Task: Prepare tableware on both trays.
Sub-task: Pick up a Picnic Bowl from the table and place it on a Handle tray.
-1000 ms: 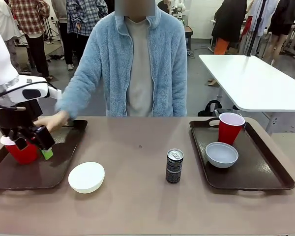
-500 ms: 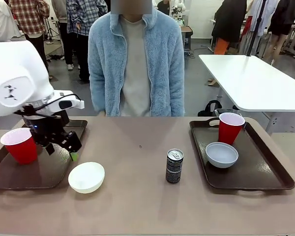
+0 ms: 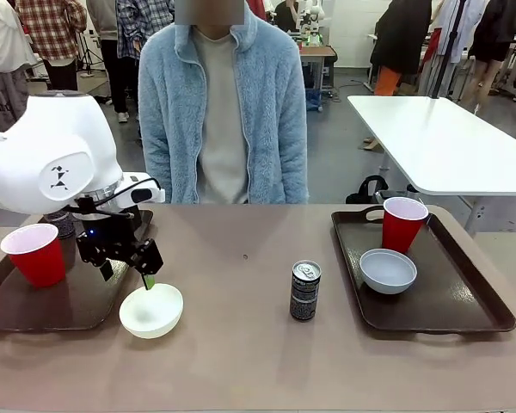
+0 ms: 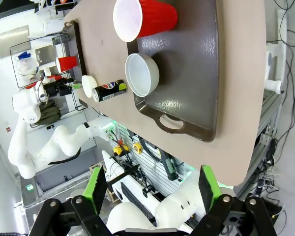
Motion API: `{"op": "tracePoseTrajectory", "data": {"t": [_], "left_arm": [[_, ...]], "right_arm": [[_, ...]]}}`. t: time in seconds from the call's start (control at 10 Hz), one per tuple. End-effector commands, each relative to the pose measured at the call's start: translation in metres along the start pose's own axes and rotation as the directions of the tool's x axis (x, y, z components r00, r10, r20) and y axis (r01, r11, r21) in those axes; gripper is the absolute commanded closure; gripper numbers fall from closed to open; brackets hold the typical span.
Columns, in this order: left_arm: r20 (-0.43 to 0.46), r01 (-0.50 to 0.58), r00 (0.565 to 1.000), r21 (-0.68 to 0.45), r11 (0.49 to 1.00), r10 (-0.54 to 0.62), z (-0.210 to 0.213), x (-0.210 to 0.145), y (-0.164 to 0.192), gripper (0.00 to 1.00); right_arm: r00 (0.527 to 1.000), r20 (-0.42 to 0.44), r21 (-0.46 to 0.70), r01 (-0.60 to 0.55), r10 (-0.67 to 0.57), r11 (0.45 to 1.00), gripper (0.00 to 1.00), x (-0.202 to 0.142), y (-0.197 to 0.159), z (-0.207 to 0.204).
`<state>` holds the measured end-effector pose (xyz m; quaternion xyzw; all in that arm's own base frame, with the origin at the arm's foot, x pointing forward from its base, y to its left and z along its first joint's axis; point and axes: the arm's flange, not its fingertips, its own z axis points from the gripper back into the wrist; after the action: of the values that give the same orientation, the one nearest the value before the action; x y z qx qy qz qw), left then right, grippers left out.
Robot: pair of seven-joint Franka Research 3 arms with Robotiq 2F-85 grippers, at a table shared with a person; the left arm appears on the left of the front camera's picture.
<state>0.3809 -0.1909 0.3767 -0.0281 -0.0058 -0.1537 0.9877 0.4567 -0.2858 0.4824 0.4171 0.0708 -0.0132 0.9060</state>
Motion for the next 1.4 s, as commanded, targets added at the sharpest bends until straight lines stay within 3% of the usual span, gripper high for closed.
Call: {"op": "tracePoseTrajectory", "data": {"t": [0.0, 0.2, 0.3, 0.4, 0.5, 0.6, 0.8, 0.9, 1.0, 1.3], "left_arm": [[-0.013, -0.017, 1.0, 0.044, 0.999, 0.017, -0.011, 0.003, 0.0, 0.0], [-0.041, -0.007, 0.999, 0.052, 0.999, 0.009, -0.024, 0.003, 0.001, 0.0], [-0.042, 0.005, 0.999, 0.059, 0.998, -0.003, -0.031, 0.004, 0.002, 0.18], [-0.047, 0.022, 0.999, 0.065, 0.998, -0.019, -0.036, 0.005, 0.001, 0.55], [-0.049, 0.028, 0.999, 0.069, 0.997, -0.024, -0.037, 0.005, 0.0, 0.73], [-0.053, 0.032, 0.998, 0.071, 0.997, -0.028, -0.037, 0.005, 0.001, 1.0], [-0.067, 0.04, 0.997, 0.078, 0.996, -0.034, -0.037, 0.005, 0.0, 1.0], [-0.069, 0.04, 0.997, 0.078, 0.996, -0.035, -0.037, 0.005, 0.0, 0.9], [-0.074, 0.042, 0.997, 0.076, 0.996, -0.037, -0.037, 0.005, 0.0, 0.99], [-0.081, 0.049, 0.996, 0.049, 0.998, -0.045, -0.035, 0.005, 0.001, 1.0]], "right_arm": [[1.0, -0.013, -0.007, 0.016, -0.016, 1.0, 0.02, -0.002, 0.001, -0.001], [1.0, -0.013, -0.007, 0.016, -0.016, 1.0, 0.02, -0.002, 0.001, -0.001], [1.0, -0.013, -0.007, 0.016, -0.016, 1.0, 0.02, -0.002, 0.001, -0.001], [1.0, -0.013, -0.007, 0.016, -0.016, 1.0, 0.02, -0.002, 0.001, -0.001], [1.0, -0.013, -0.007, 0.016, -0.016, 1.0, 0.02, -0.002, 0.001, -0.001], [1.0, -0.013, -0.007, 0.016, -0.016, 1.0, 0.02, -0.002, 0.001, -0.001], [1.0, -0.013, -0.007, 0.016, -0.016, 1.0, 0.02, -0.002, 0.001, -0.001], [1.0, -0.013, -0.007, 0.016, -0.016, 1.0, 0.02, -0.002, 0.001, -0.001], [1.0, -0.013, -0.007, 0.016, -0.016, 1.0, 0.02, -0.002, 0.001, -0.001], [1.0, -0.013, -0.007, 0.016, -0.016, 1.0, 0.02, -0.002, 0.001, -0.001]]}}
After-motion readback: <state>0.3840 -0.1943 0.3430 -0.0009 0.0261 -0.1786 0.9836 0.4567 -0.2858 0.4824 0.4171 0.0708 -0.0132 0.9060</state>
